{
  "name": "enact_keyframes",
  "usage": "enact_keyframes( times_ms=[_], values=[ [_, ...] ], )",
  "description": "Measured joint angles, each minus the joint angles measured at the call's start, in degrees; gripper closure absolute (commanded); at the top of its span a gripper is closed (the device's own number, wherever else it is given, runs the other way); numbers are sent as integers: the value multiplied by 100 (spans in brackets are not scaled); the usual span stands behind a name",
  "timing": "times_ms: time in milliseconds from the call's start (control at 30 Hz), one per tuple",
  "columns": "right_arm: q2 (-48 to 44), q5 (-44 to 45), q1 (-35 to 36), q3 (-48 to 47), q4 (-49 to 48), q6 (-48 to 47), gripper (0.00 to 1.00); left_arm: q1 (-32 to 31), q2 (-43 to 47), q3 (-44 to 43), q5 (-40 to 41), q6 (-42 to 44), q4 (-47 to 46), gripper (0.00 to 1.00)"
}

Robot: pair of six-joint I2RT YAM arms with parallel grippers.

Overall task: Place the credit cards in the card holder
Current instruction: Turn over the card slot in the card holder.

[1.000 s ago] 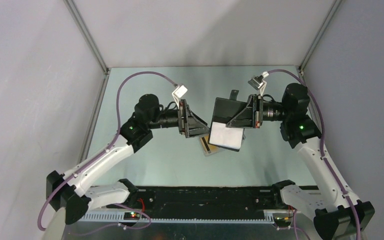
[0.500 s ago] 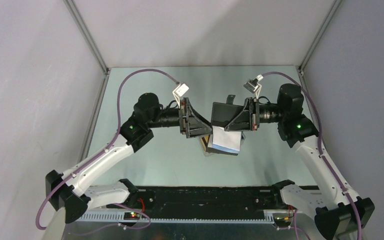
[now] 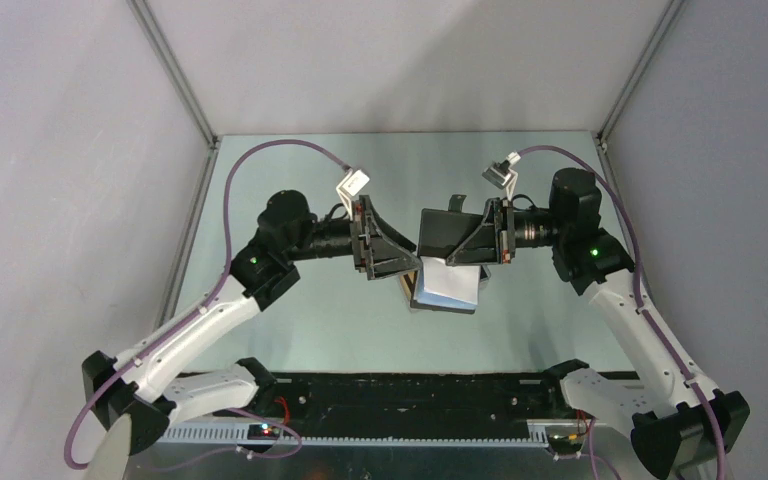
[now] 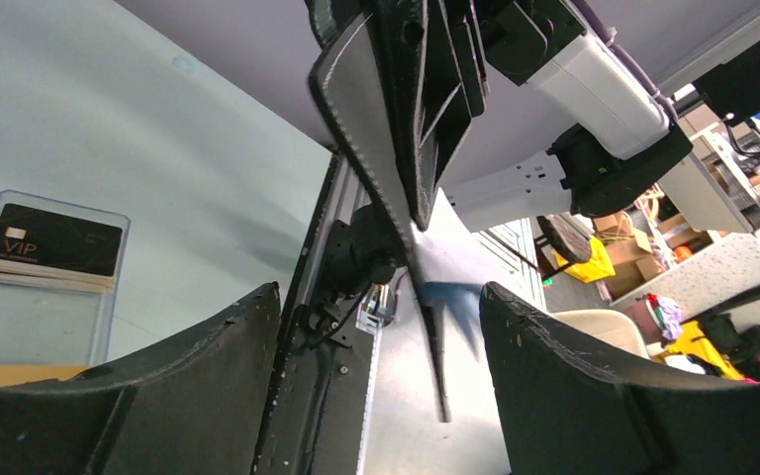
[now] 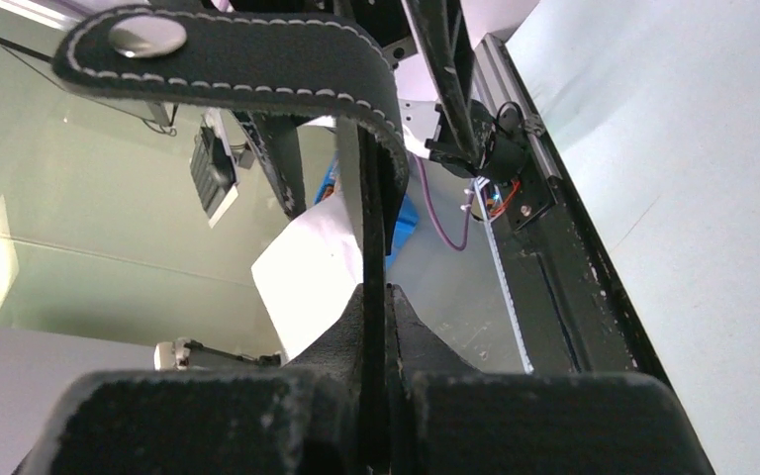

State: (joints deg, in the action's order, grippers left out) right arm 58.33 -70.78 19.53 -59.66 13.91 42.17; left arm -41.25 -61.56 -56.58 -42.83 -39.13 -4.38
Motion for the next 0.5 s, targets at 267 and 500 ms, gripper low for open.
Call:
enact_keyframes(
  times_ms=[267,500],
  values=[
    [2,11,127,0,76,-24,99,-15,46,-37,212,341,474,29],
    [22,59,205,20,136,-42,96,-26,-258,-90,225,575,892,29]
  ],
)
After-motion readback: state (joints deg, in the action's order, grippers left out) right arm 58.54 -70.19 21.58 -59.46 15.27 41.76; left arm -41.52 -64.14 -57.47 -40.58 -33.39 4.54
